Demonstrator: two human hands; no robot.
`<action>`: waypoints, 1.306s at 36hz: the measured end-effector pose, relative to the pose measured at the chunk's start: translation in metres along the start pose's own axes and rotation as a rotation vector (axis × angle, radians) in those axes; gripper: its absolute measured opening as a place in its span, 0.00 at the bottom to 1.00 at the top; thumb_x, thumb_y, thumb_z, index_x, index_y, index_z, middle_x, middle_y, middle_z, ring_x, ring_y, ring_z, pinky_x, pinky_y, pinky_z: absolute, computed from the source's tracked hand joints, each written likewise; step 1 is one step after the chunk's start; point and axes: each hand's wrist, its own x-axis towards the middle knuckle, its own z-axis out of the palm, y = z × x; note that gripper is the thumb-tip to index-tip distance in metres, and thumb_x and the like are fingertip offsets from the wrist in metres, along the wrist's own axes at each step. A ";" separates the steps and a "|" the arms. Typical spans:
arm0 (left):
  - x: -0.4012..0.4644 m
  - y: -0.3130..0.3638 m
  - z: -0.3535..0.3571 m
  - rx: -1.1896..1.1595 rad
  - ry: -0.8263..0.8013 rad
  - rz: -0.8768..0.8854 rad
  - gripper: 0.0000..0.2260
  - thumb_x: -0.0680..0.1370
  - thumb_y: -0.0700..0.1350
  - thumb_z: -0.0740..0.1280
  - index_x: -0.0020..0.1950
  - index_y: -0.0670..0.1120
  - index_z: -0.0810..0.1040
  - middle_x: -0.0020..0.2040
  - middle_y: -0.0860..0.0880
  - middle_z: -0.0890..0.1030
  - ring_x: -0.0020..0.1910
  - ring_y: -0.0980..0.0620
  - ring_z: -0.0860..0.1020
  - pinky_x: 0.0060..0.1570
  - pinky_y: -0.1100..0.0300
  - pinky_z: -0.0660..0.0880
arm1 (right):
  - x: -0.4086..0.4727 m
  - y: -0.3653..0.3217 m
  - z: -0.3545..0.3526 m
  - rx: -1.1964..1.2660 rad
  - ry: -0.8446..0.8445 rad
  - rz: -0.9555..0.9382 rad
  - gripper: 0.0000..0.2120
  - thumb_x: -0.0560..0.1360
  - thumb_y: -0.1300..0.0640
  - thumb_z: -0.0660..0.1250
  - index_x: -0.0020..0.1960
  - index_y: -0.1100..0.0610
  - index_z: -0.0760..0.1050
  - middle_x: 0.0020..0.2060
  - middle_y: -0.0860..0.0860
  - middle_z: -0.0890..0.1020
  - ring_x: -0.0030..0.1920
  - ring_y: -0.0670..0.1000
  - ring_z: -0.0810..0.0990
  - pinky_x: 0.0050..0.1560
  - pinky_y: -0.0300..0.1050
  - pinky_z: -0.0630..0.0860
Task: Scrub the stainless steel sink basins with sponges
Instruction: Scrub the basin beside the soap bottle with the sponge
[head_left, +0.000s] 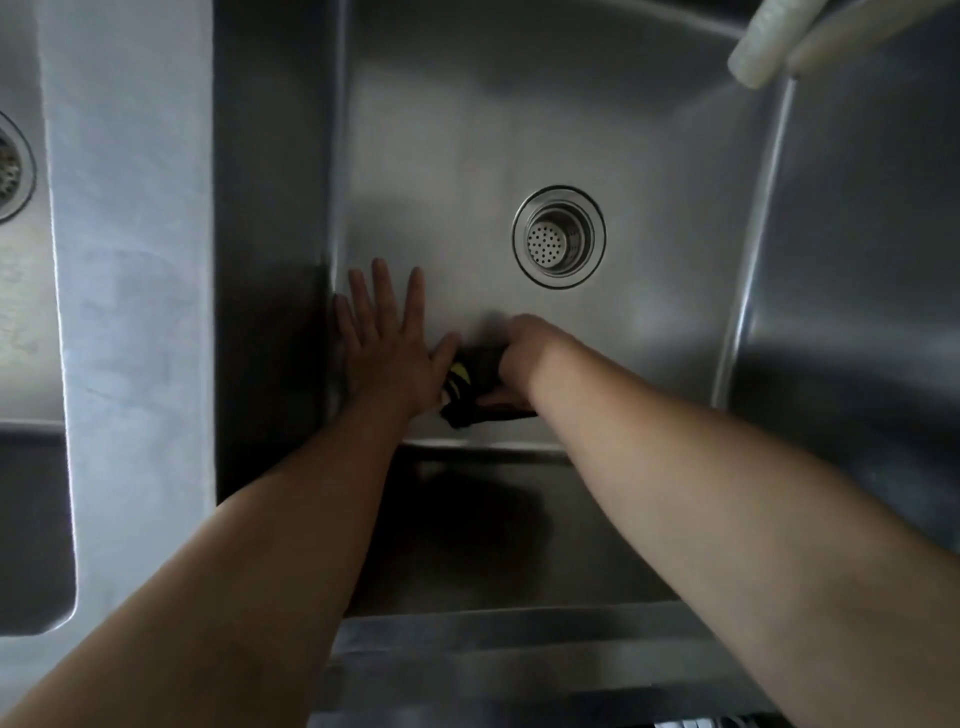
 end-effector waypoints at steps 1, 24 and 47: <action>-0.001 0.000 0.000 -0.001 0.002 0.001 0.38 0.80 0.67 0.51 0.82 0.51 0.39 0.80 0.38 0.36 0.78 0.35 0.34 0.68 0.45 0.22 | 0.008 -0.005 -0.001 -0.080 0.045 -0.002 0.17 0.78 0.60 0.68 0.36 0.66 0.65 0.41 0.65 0.73 0.50 0.71 0.75 0.48 0.72 0.74; 0.014 -0.002 -0.004 -0.021 -0.175 -0.021 0.39 0.78 0.69 0.47 0.73 0.55 0.22 0.72 0.43 0.19 0.73 0.38 0.23 0.66 0.41 0.21 | 0.034 -0.010 -0.074 -1.738 0.287 -1.178 0.20 0.72 0.53 0.65 0.64 0.46 0.70 0.68 0.53 0.70 0.66 0.60 0.72 0.52 0.53 0.72; -0.217 -0.020 -0.184 0.117 -0.433 0.343 0.19 0.81 0.58 0.56 0.71 0.56 0.69 0.70 0.50 0.74 0.67 0.44 0.73 0.64 0.48 0.67 | -0.112 0.100 -0.096 -1.778 -0.170 -0.833 0.20 0.73 0.63 0.56 0.60 0.47 0.73 0.55 0.53 0.79 0.48 0.55 0.73 0.43 0.44 0.67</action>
